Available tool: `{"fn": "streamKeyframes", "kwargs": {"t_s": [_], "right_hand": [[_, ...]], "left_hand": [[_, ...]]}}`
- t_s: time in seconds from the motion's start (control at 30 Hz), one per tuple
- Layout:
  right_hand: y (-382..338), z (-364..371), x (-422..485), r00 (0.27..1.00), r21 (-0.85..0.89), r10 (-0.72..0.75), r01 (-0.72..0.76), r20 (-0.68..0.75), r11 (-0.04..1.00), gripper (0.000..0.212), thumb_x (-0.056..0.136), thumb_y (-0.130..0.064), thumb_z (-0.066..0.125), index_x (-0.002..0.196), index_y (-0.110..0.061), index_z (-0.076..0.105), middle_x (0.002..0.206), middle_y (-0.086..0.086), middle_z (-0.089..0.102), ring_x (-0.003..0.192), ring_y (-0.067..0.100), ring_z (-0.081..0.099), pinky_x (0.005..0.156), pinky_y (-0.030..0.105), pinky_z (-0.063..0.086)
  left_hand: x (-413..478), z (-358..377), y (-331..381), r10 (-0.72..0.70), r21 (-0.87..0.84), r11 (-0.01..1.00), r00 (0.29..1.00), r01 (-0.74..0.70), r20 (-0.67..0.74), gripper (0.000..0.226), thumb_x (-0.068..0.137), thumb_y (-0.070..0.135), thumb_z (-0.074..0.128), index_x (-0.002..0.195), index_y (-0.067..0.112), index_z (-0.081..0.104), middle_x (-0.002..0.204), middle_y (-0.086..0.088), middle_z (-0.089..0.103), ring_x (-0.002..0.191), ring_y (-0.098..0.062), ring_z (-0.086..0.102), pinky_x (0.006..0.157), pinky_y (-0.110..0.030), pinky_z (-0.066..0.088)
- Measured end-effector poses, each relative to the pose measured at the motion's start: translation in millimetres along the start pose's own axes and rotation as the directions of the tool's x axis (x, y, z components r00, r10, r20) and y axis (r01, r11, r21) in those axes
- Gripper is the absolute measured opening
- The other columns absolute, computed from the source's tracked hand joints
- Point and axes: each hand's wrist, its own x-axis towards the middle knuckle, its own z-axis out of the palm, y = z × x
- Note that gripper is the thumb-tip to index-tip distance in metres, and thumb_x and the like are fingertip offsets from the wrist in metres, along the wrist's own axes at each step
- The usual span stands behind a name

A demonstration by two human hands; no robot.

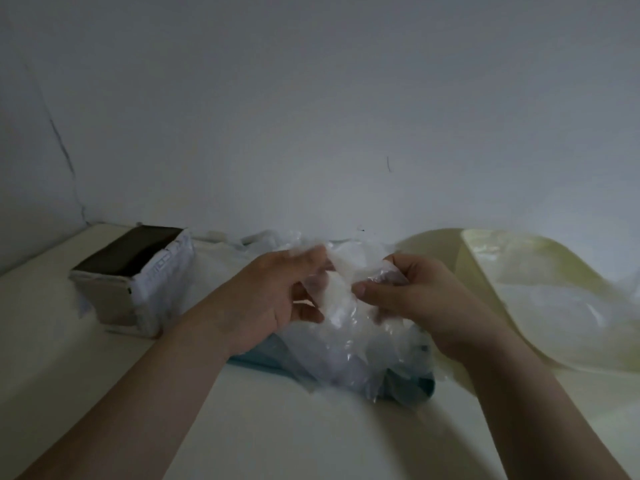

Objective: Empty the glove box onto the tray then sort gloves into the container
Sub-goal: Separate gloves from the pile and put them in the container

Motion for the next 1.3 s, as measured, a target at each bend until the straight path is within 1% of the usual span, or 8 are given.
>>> {"fn": "streamKeyframes", "kwargs": {"t_s": [0.2, 0.33, 0.47, 0.7, 0.87, 0.97, 1.07, 1.3], "right_hand": [[-1, 1, -1, 0.989, 0.204, 0.142, -0.149, 0.049, 0.968, 0.022, 0.082, -0.025, 0.082, 0.068, -0.013, 0.070, 0.063, 0.012, 0.054, 0.057, 0.026, 0.057, 0.063, 0.044, 0.062], [8, -10, 0, 0.971, -0.010, 0.208, -0.211, -0.116, 0.977, 0.041, 0.079, -0.036, 0.087, 0.081, -0.002, 0.065, 0.062, 0.014, 0.054, 0.054, 0.030, 0.055, 0.056, 0.043, 0.062], [3, -15, -2, 0.959, -0.446, -0.119, -0.007, -0.255, 0.895, 0.046, 0.078, -0.054, 0.083, 0.112, -0.029, 0.066, 0.089, -0.007, 0.072, 0.076, 0.007, 0.071, 0.073, 0.033, 0.063], [-5, -4, -12, 0.981, 0.226, -0.113, 0.075, 0.160, 0.971, 0.043, 0.087, -0.026, 0.079, 0.125, -0.007, 0.071, 0.116, 0.013, 0.076, 0.107, 0.025, 0.074, 0.094, 0.039, 0.058], [12, -3, -2, 0.997, 0.296, -0.003, -0.019, 0.071, 0.955, 0.023, 0.091, -0.018, 0.074, 0.103, 0.002, 0.077, 0.097, 0.026, 0.074, 0.080, 0.031, 0.064, 0.076, 0.041, 0.055], [9, -12, -2, 1.000, 0.087, -0.020, 0.019, 0.003, 0.996, 0.011, 0.096, -0.014, 0.071, 0.096, -0.006, 0.078, 0.078, 0.010, 0.074, 0.058, 0.018, 0.055, 0.051, 0.026, 0.046], [7, -18, -7, 0.991, -0.148, -0.083, 0.097, 0.103, 0.984, 0.014, 0.097, -0.008, 0.068, 0.095, -0.015, 0.080, 0.073, 0.001, 0.074, 0.061, 0.011, 0.060, 0.060, 0.023, 0.048], [-6, -19, -14, 0.940, -0.581, 0.014, 0.198, 0.340, 0.789, 0.009, 0.090, -0.026, 0.073, 0.089, -0.018, 0.078, 0.082, 0.003, 0.075, 0.074, 0.015, 0.071, 0.070, 0.025, 0.057]], "left_hand": [[4, 7, -6, 0.042, -0.176, 0.980, 0.968, -0.088, -0.247, 0.019, 0.074, 0.026, 0.076, 0.089, 0.015, 0.076, 0.088, -0.003, 0.070, 0.083, -0.016, 0.069, 0.072, -0.032, 0.060], [8, -7, 4, 0.079, -0.299, 0.941, 0.959, -0.162, -0.272, 0.010, 0.088, 0.022, 0.068, 0.084, 0.013, 0.071, 0.102, -0.010, 0.077, 0.091, -0.023, 0.075, 0.074, -0.034, 0.063], [-1, -15, 17, 0.119, -0.159, 0.977, 0.982, -0.142, -0.144, 0.018, 0.095, 0.018, 0.063, 0.092, 0.000, 0.062, 0.117, -0.024, 0.074, 0.095, -0.032, 0.076, 0.074, -0.041, 0.065], [-12, 14, 11, 0.028, -0.061, 0.998, 0.991, -0.020, 0.128, 0.015, 0.098, 0.021, 0.061, 0.094, 0.009, 0.069, 0.115, -0.023, 0.072, 0.093, -0.039, 0.075, 0.071, -0.045, 0.063], [8, 25, 2, 0.018, 0.020, 1.000, 0.953, -0.012, -0.302, 0.050, 0.099, 0.059, 0.054, 0.075, 0.020, 0.074, 0.088, -0.006, 0.073, 0.083, -0.025, 0.070, 0.086, -0.048, 0.060], [23, 15, -11, 0.417, 0.686, 0.720, 0.856, -0.107, -0.304, 0.033, 0.104, 0.047, 0.052, 0.085, 0.023, 0.064, 0.074, 0.019, 0.064, 0.071, -0.001, 0.060, 0.071, -0.031, 0.052], [41, 10, -32, 0.348, 0.951, 0.283, 0.937, -0.126, 0.021, 0.016, 0.100, 0.033, 0.057, 0.111, 0.037, 0.068, 0.104, 0.024, 0.069, 0.094, -0.002, 0.065, 0.085, -0.030, 0.056], [53, -8, -54, 0.265, 0.984, 0.156, 0.963, -0.085, 0.041, 0.032, 0.093, 0.025, 0.071, 0.123, 0.038, 0.071, 0.114, 0.024, 0.070, 0.097, 0.004, 0.062, 0.083, -0.005, 0.042]]}}
